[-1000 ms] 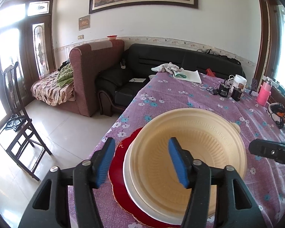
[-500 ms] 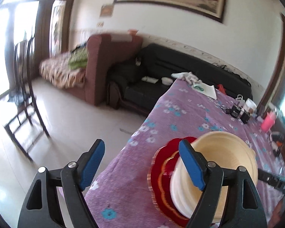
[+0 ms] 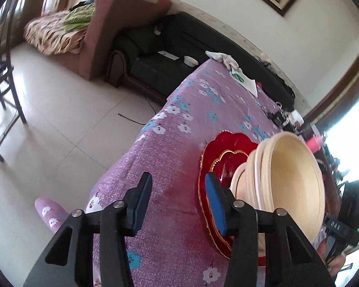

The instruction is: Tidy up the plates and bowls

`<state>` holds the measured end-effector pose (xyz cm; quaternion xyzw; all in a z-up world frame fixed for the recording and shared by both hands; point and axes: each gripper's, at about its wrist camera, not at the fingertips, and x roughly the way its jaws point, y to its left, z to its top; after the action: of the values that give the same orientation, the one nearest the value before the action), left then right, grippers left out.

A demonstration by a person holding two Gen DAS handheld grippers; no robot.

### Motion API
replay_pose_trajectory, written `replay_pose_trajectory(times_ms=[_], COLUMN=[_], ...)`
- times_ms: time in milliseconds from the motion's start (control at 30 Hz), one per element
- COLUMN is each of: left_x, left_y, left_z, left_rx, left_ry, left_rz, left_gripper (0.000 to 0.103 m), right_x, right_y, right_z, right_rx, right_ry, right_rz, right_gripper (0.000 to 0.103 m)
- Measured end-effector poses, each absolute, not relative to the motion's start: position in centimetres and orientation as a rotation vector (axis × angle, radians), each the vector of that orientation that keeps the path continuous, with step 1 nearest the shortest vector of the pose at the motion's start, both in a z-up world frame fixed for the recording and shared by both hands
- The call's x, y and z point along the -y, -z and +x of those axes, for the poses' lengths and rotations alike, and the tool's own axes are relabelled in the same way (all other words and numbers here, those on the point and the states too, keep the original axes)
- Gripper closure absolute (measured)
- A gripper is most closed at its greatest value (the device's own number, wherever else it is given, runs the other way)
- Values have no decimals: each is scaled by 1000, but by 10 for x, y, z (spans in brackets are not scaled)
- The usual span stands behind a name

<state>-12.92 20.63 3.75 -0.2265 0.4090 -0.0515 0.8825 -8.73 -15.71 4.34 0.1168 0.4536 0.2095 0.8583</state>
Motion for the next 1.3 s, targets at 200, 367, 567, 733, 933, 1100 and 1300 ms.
replay_pose_trajectory(times_ms=[200,367,567,733,933,1100,1300], left_x=[-196,-186,-179,-175,-174,-171,-171], left_y=[-34,-34,-33,-32,-31,-29,-27], left_z=[-124,-118,-116,-116,-115,-113,-112], left_rx=[-869,-862,-854,-848,-851,-857,-859], left_ry=[112,111,109,108,122,128,133], left_rz=[-407,-350,-300,-272,-270,-268,-274], left_gripper=[70,75,76,76,76,76,76], right_x=[154,149,135,130,133,135,145], right_y=[-33,-27,-25,-24,-24,-26,-30], right_z=[-82,-79,-80,-81,-82,-83,-85], right_rx=[-975,-982,-962,-955,-961,-966,-950], right_ry=[-447,-463,-466,-456,-462,-475,-475], right_rz=[252,251,217,196,213,233,274], right_gripper=[69,73,87,88,88,88,88])
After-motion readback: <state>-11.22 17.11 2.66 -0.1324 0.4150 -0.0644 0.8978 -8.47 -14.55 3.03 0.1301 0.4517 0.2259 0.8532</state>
